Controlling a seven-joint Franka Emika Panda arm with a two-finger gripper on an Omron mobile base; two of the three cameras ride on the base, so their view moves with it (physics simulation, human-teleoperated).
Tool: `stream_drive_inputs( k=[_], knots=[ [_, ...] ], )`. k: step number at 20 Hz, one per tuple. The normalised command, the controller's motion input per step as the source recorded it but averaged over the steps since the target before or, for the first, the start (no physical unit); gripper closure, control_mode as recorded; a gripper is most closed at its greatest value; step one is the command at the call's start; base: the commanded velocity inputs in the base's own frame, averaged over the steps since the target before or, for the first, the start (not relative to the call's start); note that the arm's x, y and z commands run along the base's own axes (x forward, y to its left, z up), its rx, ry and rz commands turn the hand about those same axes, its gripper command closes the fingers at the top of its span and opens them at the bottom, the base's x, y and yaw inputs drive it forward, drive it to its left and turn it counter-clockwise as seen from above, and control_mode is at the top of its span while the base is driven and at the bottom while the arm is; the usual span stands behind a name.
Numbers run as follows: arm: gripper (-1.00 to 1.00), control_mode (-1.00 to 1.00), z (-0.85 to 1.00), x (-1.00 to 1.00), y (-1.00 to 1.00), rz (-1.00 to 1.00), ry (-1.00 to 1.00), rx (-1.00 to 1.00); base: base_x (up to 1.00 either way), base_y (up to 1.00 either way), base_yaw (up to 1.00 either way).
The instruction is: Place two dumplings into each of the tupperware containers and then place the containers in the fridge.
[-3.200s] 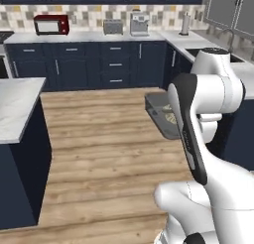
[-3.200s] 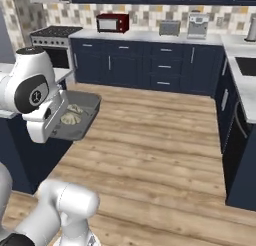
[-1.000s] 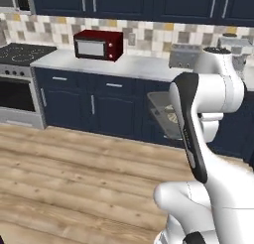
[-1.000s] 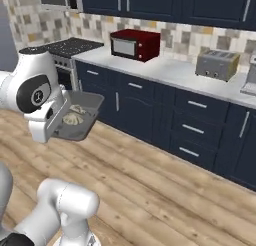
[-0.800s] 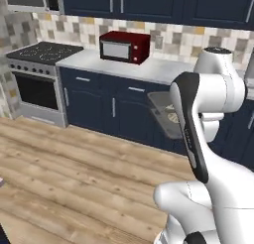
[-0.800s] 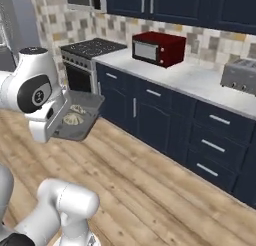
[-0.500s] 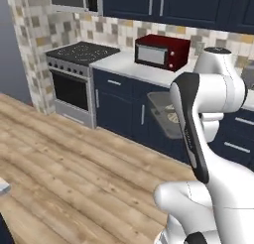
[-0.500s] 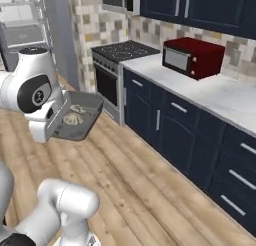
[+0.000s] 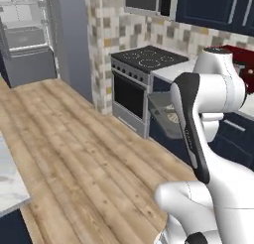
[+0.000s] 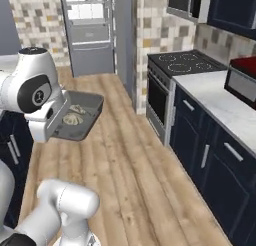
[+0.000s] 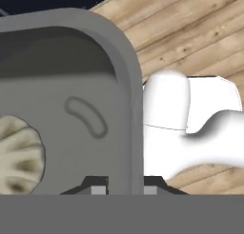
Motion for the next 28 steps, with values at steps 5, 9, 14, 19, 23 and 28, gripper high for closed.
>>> stream_drive_inputs(
  k=[5, 9, 14, 19, 23, 28],
  knots=[
    [1.00, 1.00, 0.00, 0.00, 0.00, 0.00, 0.00, 0.00, 1.00, -0.34, 0.51],
    [1.00, 1.00, 0.00, 0.00, 0.00, 0.00, 0.00, 0.00, 1.00, -0.43, 0.44],
    [1.00, 1.00, 0.00, 0.00, 0.00, 0.00, 0.00, 0.00, 1.00, -0.55, 0.31],
    [1.00, 1.00, 0.00, 0.00, 0.00, 0.00, 0.00, 0.00, 1.00, -0.36, 0.18],
    [1.00, 1.00, 0.00, 0.00, 0.00, 0.00, 0.00, 0.00, 1.00, -0.02, 0.08],
    [1.00, 1.00, 0.00, 0.00, 0.00, 0.00, 0.00, 0.00, 1.00, -0.08, 0.00]
  ],
)
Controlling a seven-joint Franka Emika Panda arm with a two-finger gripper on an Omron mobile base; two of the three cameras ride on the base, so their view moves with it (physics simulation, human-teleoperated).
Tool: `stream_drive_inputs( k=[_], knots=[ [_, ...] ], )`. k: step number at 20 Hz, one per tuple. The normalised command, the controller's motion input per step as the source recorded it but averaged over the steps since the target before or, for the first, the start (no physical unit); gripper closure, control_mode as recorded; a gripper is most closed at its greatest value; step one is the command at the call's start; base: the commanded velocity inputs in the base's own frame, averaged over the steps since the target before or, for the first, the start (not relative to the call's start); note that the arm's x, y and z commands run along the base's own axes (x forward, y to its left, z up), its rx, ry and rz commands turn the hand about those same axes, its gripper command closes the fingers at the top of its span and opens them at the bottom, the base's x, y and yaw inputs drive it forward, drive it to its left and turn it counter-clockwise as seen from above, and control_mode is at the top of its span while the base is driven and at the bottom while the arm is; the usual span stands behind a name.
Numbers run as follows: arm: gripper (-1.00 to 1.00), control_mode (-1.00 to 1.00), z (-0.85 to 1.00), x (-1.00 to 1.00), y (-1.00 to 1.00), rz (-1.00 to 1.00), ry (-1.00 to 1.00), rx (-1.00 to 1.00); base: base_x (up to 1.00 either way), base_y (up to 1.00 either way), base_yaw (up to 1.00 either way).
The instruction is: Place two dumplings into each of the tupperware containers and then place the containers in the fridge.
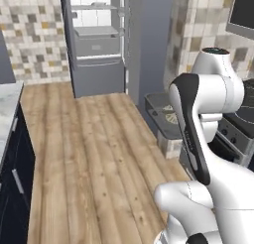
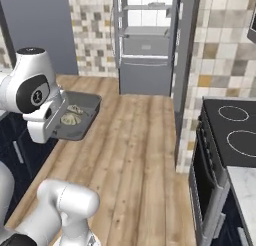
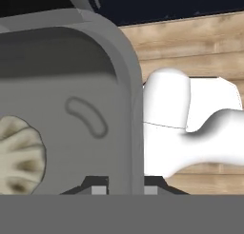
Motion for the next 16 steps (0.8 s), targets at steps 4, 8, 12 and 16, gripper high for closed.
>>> stream_drive_inputs(
  k=[4, 8, 12, 16],
  knots=[
    [1.00, 1.00, 0.00, 0.00, 0.00, 0.00, 0.00, 0.00, 1.00, 0.00, 0.00],
    [1.00, 1.00, 0.00, 0.00, 0.00, 0.00, 0.00, 0.00, 1.00, 0.00, -0.01],
    [1.00, 1.00, 0.00, 0.00, 0.00, 0.00, 0.00, 0.00, 1.00, 0.00, -0.01],
    [1.00, 1.00, 0.00, 0.00, 0.00, 0.00, 0.00, 0.00, 1.00, -0.07, 0.00]
  ],
)
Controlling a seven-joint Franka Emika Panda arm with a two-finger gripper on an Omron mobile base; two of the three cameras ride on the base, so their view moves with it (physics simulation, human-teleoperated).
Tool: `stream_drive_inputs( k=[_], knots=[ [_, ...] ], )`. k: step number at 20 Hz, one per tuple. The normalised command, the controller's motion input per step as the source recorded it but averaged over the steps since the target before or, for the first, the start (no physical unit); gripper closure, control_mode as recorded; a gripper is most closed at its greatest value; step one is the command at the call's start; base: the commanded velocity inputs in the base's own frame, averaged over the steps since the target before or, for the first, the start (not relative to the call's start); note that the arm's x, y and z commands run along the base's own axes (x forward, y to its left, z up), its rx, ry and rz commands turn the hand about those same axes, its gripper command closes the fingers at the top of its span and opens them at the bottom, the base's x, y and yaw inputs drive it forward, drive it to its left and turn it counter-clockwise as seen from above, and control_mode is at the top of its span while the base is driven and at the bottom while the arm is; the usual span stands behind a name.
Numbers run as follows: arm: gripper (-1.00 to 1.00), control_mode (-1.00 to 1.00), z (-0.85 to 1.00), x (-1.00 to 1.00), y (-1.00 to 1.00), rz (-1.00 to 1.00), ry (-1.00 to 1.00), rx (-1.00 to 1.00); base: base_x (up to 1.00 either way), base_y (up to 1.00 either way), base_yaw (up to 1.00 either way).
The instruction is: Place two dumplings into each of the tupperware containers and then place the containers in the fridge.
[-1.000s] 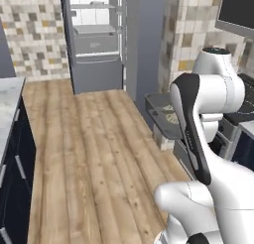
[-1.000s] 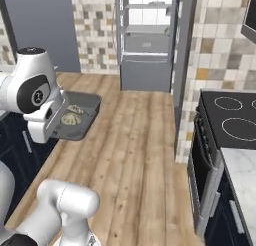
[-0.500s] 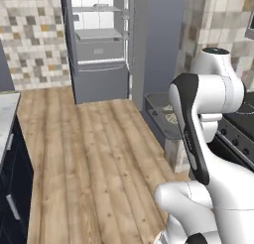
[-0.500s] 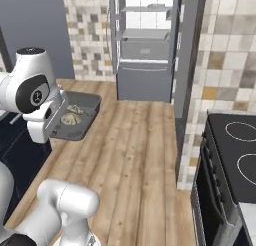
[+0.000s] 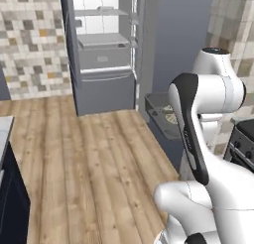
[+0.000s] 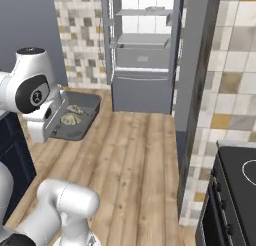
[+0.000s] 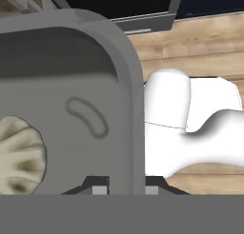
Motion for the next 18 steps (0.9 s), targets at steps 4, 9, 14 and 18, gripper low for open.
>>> stream_drive_inputs(
  k=[4, 9, 14, 18],
  knots=[
    [1.00, 1.00, 0.00, 0.00, 0.00, 0.00, 0.00, 0.00, 1.00, -0.09, 0.00],
    [1.00, 1.00, 0.00, 0.00, 0.00, 0.00, 0.00, 0.00, 1.00, -0.13, 0.00],
    [1.00, 1.00, 0.00, 0.00, 0.00, 0.00, 0.00, 0.00, 1.00, -0.22, 0.00],
    [1.00, 1.00, 0.00, 0.00, 0.00, 0.00, 0.00, 0.00, 1.00, -0.33, 0.00]
  ],
)
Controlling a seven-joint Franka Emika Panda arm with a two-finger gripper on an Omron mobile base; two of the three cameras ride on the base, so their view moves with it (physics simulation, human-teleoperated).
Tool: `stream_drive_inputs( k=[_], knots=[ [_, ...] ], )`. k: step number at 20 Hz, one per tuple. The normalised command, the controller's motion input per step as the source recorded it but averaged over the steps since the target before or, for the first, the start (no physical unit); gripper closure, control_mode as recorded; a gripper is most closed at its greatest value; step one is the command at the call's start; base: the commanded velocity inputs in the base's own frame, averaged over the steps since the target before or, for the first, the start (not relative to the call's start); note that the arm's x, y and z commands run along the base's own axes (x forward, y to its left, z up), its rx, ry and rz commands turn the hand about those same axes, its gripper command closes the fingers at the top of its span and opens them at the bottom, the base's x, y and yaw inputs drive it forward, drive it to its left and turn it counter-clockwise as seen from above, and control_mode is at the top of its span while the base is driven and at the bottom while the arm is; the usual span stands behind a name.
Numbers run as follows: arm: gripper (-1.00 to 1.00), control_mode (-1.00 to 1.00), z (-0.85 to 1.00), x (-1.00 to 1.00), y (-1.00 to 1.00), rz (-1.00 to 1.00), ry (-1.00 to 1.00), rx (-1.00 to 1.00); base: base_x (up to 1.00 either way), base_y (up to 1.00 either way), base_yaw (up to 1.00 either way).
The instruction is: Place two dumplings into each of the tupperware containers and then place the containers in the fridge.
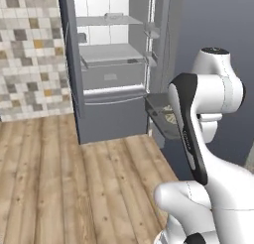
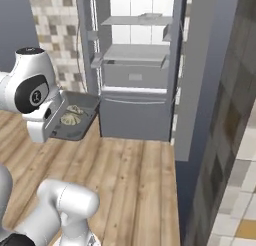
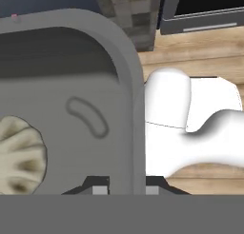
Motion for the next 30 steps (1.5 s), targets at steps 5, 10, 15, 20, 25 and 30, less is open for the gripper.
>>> stream_drive_inputs(
  k=[5, 10, 15, 20, 25, 30],
  knots=[
    [1.00, 1.00, 0.00, 0.00, 0.00, 0.00, 0.00, 0.00, 1.00, -0.25, 0.00],
    [1.00, 1.00, 0.00, 0.00, 0.00, 0.00, 0.00, 0.00, 1.00, 0.00, 0.00],
    [1.00, 1.00, 0.00, 0.00, 0.00, 0.00, 0.00, 0.00, 1.00, -0.08, 0.00],
    [1.00, 1.00, 0.00, 0.00, 0.00, 0.00, 0.00, 0.00, 1.00, -0.27, 0.00],
    [1.00, 1.00, 0.00, 0.00, 0.00, 0.00, 0.00, 0.00, 1.00, -0.38, 0.00],
    [1.00, 1.00, 0.00, 0.00, 0.00, 0.00, 0.00, 0.00, 1.00, -0.11, 0.00]
  ],
)
